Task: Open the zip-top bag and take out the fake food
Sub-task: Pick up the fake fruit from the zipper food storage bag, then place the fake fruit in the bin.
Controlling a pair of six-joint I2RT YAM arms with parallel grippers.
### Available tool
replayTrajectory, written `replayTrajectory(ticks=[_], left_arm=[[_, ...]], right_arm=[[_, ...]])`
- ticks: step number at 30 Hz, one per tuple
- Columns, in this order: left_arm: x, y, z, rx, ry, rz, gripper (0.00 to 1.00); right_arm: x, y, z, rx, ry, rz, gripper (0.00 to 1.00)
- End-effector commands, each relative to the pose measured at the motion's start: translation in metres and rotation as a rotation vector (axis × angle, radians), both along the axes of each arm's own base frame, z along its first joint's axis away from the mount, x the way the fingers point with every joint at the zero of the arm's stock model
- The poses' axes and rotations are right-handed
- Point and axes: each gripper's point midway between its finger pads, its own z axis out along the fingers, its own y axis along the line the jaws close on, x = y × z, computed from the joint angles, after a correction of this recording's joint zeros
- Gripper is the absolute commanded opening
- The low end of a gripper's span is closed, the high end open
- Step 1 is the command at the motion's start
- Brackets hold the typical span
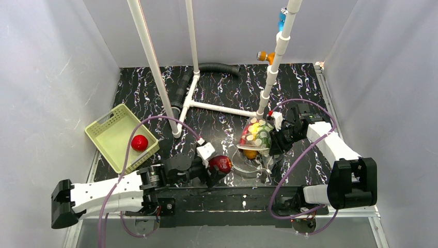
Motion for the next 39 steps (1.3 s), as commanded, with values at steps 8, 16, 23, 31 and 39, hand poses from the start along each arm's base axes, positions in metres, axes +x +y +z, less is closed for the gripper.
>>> replayTrajectory(ticks=[8,16,23,31,39], left_arm=[[0.009,0.080,-0.004,0.108,0.010,0.227,0.00],[0.021,0.116,0.006,0.156,-0.012,0.374,0.00],[0.031,0.147,0.019,0.180,-0.037,0.515,0.00],[0.041,0.165,0.033,0.176,-0.079,0.609,0.00],[0.055,0.174,0.036,0.182,-0.072,0.689,0.00]], right_arm=[[0.008,0.003,0.015,0.026,-0.045,0.014,0.34],[0.007,0.003,0.014,0.024,-0.042,0.014,0.35],[0.008,0.002,0.014,0.022,-0.041,0.012,0.35],[0.007,0.002,0.014,0.022,-0.039,0.012,0.34],[0.007,0.002,0.014,0.022,-0.041,0.012,0.34]])
